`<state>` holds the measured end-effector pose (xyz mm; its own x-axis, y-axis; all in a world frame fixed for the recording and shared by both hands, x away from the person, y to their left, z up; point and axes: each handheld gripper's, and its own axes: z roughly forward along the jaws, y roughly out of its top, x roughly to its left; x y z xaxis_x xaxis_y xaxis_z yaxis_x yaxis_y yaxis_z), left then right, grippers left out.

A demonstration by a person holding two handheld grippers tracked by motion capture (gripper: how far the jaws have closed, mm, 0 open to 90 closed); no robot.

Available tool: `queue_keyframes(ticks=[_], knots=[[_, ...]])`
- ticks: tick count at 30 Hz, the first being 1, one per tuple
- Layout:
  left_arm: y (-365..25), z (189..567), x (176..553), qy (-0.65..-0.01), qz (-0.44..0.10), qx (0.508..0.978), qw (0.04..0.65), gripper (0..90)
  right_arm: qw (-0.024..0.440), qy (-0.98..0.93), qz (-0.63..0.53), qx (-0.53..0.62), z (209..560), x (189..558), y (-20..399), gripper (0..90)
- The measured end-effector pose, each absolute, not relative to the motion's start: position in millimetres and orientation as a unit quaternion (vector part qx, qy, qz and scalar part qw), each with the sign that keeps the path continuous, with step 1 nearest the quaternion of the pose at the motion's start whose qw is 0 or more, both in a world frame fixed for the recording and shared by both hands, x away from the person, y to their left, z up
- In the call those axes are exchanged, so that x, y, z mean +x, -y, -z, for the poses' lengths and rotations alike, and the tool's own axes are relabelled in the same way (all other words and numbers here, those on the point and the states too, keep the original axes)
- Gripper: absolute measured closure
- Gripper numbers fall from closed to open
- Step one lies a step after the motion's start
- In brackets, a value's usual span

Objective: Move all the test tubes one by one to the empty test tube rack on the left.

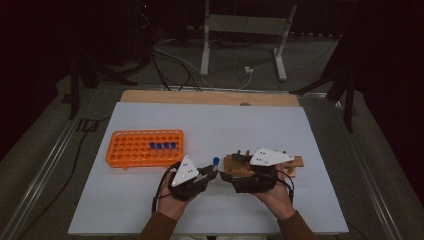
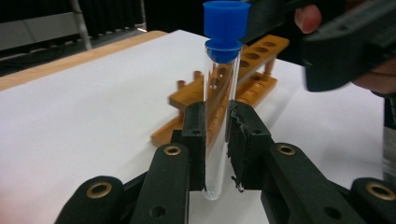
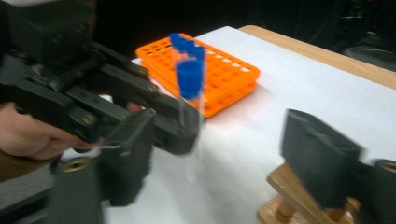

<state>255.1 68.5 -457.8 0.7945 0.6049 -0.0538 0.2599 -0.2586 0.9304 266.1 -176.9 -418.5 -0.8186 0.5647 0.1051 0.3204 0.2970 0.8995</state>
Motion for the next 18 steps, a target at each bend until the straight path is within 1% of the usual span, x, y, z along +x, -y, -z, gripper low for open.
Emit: queue_keyframes(ticks=[2,6,13,18], knots=[[-74,456,256,-0.283,-0.163,0.774,0.542,78.4,0.123,-0.796,-0.520,0.284,419,267,178,16.4],[-83,453,257,-0.294,-0.172,0.767,0.544,78.4,0.130,-0.796,-0.516,0.289,419,269,180,14.0],[-99,446,259,-0.308,-0.183,0.762,0.539,78.4,0.139,-0.789,-0.516,0.304,419,272,187,3.9],[-111,442,260,-0.320,-0.190,0.756,0.538,78.4,0.152,-0.777,-0.518,0.323,419,276,195,1.7]])
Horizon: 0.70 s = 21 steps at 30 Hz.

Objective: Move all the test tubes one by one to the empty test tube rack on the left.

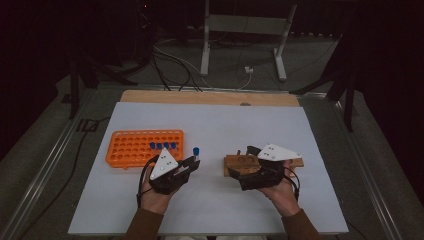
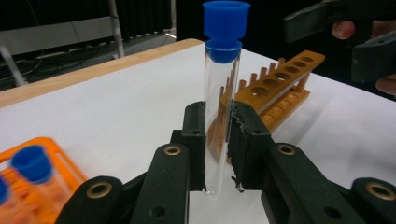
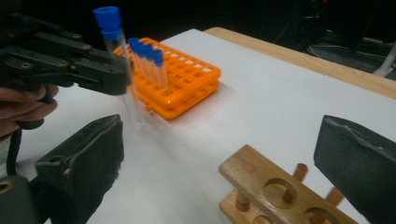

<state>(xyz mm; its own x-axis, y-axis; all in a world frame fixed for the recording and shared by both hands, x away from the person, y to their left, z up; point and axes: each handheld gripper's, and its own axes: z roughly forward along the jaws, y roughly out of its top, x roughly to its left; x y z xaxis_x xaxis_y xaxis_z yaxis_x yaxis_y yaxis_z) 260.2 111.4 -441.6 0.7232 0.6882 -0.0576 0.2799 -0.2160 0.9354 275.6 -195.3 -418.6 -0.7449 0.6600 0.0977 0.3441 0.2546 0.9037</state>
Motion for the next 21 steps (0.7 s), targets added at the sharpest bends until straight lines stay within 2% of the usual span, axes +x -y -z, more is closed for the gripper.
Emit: queue_keyframes(ticks=[21], knots=[[-174,434,264,-0.388,-0.232,0.708,0.543,78.3,0.169,-0.744,-0.537,0.358,411,282,227,0.2]])
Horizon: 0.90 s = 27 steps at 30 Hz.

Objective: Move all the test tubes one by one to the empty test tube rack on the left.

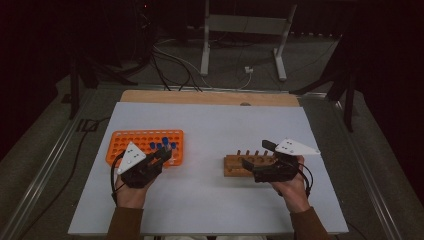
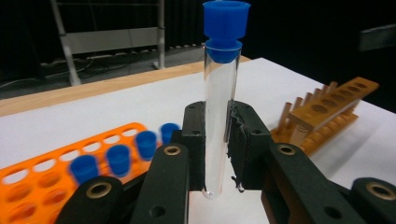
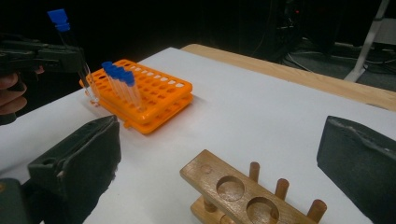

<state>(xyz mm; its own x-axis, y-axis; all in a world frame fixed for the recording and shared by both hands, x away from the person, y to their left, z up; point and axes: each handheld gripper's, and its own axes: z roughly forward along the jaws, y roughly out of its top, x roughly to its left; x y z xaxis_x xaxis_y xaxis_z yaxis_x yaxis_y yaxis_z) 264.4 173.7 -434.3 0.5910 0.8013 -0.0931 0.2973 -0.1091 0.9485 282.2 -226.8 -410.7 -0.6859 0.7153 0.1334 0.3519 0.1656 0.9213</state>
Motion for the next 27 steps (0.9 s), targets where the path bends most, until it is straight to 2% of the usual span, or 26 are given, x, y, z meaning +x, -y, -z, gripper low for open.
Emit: queue_keyframes(ticks=[27], knots=[[-216,448,272,-0.459,-0.278,0.670,0.513,78.3,0.172,-0.735,-0.550,0.359,407,282,235,0.3]])
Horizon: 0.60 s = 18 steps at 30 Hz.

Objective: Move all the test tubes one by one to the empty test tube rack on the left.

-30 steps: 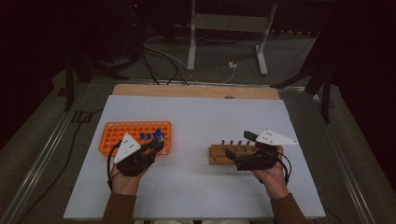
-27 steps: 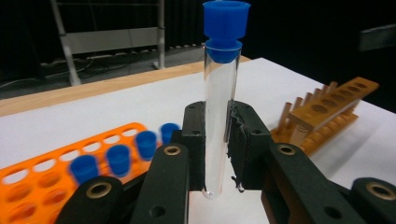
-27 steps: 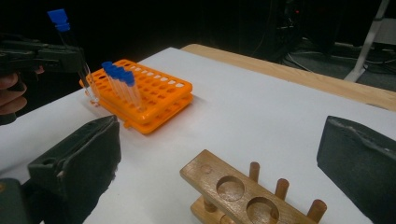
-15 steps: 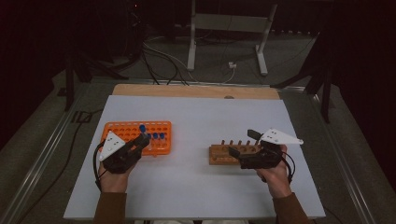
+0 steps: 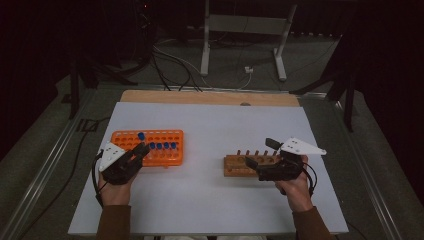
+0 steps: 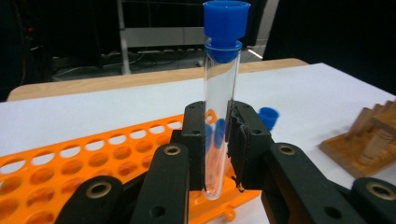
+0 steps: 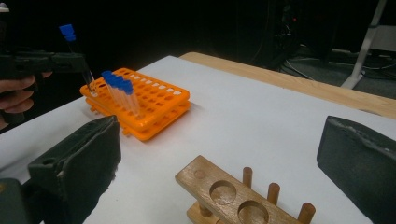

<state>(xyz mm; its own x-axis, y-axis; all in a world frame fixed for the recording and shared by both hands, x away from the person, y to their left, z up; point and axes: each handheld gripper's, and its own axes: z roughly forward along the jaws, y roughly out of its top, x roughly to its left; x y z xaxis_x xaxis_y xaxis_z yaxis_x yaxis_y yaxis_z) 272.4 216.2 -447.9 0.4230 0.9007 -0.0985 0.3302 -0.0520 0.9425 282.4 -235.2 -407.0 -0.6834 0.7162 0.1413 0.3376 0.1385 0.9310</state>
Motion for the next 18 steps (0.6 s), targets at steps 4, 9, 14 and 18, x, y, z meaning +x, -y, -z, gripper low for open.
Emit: queue_keyframes(ticks=[4,9,14,18], knots=[[-219,454,275,-0.461,-0.289,0.670,0.505,78.3,0.171,-0.735,-0.550,0.359,407,283,235,0.3],[-220,459,279,-0.463,-0.300,0.670,0.496,78.3,0.170,-0.736,-0.550,0.356,408,283,234,0.3],[-220,463,285,-0.464,-0.311,0.669,0.490,78.2,0.169,-0.737,-0.550,0.355,408,282,233,0.3],[-220,470,292,-0.469,-0.310,0.673,0.481,78.3,0.169,-0.737,-0.550,0.355,408,282,233,0.3]])
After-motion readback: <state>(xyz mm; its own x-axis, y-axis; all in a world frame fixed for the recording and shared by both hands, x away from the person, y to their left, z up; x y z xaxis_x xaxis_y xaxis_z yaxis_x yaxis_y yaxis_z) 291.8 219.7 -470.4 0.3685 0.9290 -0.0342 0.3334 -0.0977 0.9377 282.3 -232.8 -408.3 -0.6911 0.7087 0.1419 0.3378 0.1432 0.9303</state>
